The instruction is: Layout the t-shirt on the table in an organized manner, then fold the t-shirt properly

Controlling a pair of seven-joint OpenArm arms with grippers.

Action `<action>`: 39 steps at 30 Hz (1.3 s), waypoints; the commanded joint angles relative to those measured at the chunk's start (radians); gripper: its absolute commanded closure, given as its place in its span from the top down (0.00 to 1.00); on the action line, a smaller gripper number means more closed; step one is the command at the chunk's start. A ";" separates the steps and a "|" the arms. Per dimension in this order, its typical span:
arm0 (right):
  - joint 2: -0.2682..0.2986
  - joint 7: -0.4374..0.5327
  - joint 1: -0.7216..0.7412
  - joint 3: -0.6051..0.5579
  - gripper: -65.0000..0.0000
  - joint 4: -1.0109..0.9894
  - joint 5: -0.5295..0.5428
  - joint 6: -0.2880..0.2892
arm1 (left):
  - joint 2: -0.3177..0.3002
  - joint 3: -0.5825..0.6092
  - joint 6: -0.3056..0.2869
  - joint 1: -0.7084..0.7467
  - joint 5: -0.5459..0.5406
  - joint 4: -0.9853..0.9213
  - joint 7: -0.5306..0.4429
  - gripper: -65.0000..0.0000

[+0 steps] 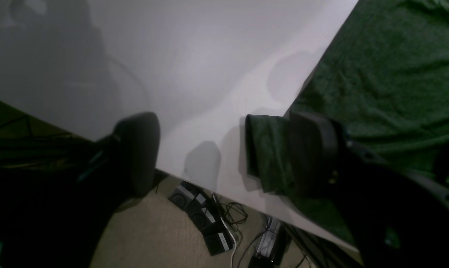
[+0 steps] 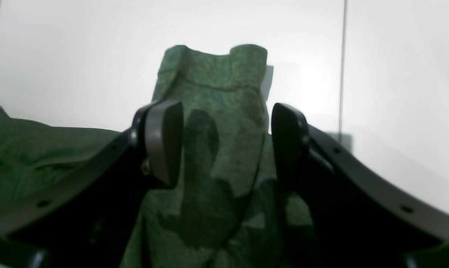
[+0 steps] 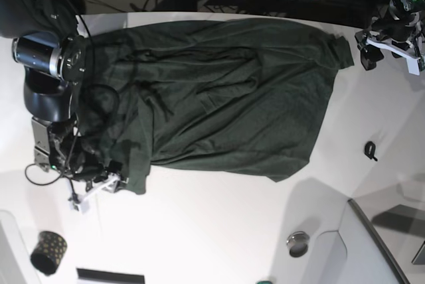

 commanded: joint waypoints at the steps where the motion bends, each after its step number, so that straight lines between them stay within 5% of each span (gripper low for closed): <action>1: 0.002 0.018 0.034 -0.001 0.53 0.014 0.015 -0.003 | -0.014 -0.007 0.002 0.004 -0.007 0.014 -0.022 0.79; 8: -0.003 0.018 0.017 -0.001 0.52 0.012 0.015 -0.003 | -0.014 -0.007 0.002 0.007 -0.007 0.014 -0.022 0.79; 10: -0.003 0.018 0.017 -0.001 0.40 0.012 0.015 -0.003 | -0.014 -0.007 0.002 0.007 -0.007 0.014 -0.022 0.79; 13: -0.003 0.017 0.017 -0.001 0.05 0.012 0.015 -0.003 | -0.014 -0.007 0.002 0.008 -0.007 0.014 -0.022 0.79; 14: -0.003 0.017 0.018 -0.001 0.00 0.012 0.016 -0.003 | -0.014 -0.007 0.002 0.010 -0.007 0.014 -0.022 0.79; 22: -0.004 -0.055 0.006 -0.001 0.01 0.063 0.019 0.008 | -0.014 -0.044 0.002 0.018 -0.012 0.022 -0.022 0.79; 28: -0.077 -0.233 -0.146 -0.016 0.01 0.419 0.018 0.108 | -0.017 -0.188 0.002 0.018 -0.013 0.017 -0.022 0.79; 33: -0.133 -0.287 -0.344 -0.229 0.01 0.755 0.018 0.123 | -0.052 -0.194 0.002 0.019 -0.015 -0.008 -0.022 0.79; 39: -0.178 -0.285 -0.476 -0.541 0.01 0.963 0.021 0.035 | -0.052 -0.194 0.002 0.019 -0.015 -0.004 -0.022 0.79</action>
